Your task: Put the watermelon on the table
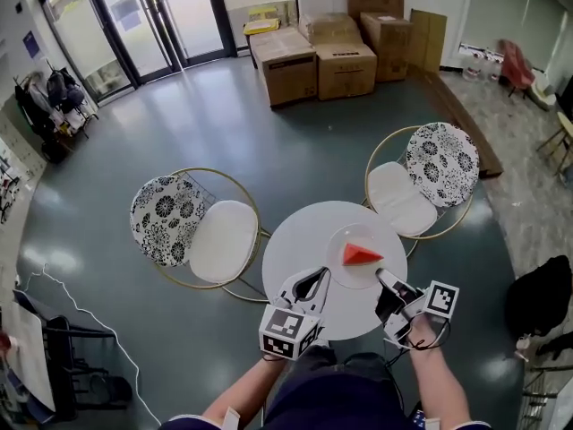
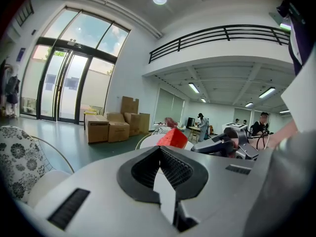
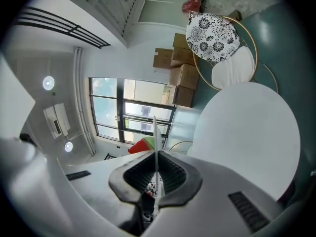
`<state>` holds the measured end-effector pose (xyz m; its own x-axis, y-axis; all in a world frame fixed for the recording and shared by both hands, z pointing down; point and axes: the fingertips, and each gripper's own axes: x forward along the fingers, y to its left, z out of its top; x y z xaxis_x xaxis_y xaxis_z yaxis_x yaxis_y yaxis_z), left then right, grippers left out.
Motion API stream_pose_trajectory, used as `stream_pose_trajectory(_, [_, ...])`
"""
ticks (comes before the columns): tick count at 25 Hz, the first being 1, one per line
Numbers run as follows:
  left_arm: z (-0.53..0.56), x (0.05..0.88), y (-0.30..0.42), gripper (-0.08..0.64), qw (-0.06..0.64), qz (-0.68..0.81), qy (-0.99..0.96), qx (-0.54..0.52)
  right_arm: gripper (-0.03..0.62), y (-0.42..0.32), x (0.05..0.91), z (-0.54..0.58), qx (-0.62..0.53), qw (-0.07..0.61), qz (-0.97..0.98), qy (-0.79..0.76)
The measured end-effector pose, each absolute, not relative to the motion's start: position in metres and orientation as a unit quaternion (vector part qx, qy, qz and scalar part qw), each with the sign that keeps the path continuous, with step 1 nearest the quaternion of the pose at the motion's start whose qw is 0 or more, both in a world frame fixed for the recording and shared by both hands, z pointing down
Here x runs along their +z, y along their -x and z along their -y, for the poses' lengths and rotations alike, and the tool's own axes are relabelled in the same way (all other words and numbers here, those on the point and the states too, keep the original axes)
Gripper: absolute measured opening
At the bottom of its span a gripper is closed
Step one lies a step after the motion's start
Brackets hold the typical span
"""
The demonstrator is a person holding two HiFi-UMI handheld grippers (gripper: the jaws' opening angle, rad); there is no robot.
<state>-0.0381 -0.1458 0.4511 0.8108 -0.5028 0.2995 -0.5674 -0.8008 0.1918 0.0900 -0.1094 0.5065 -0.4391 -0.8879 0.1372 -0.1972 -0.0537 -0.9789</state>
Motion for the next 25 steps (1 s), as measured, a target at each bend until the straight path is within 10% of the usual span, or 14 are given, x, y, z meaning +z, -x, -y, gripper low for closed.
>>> stream_pose_trajectory(25, [0.162, 0.512, 0.004, 0.005, 0.163, 0.336, -0.915, 0.154, 0.018, -0.137, 0.606, 0.142, -0.636, 0.218, -0.610, 0.420])
